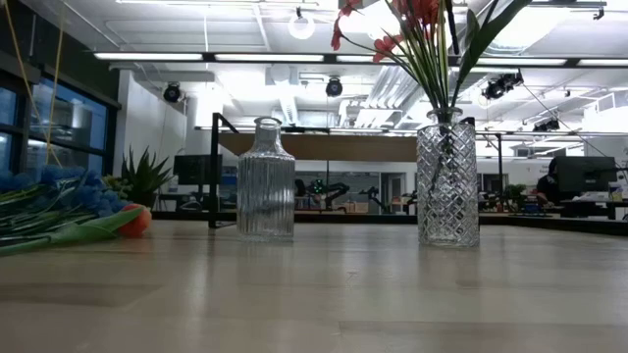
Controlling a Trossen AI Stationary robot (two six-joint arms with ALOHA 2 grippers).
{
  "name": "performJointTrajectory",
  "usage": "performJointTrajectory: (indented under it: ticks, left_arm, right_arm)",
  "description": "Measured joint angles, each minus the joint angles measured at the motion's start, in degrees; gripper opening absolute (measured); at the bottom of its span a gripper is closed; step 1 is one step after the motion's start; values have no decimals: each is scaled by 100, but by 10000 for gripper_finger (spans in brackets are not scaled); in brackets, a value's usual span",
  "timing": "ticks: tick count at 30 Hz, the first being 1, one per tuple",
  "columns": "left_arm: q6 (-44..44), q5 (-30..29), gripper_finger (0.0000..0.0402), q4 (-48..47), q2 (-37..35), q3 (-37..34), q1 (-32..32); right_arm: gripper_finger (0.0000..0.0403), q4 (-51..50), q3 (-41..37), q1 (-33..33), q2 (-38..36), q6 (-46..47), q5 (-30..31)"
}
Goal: Pick and place flowers into a vace then onto a shelf
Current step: Put the purple flowers into the right transparent flower vase
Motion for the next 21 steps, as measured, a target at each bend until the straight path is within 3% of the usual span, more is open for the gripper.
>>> performJointTrajectory:
  ticks: [11, 21]
  left_arm:
    - [141, 29, 253, 2, 0, -1, -2]
    - [148, 37, 253, 4, -1, 0, -2]
  right_arm:
    - [10, -152, 0, -16, 230, 101, 179]
    - [10, -360, 0, -187, 238, 317, -55]
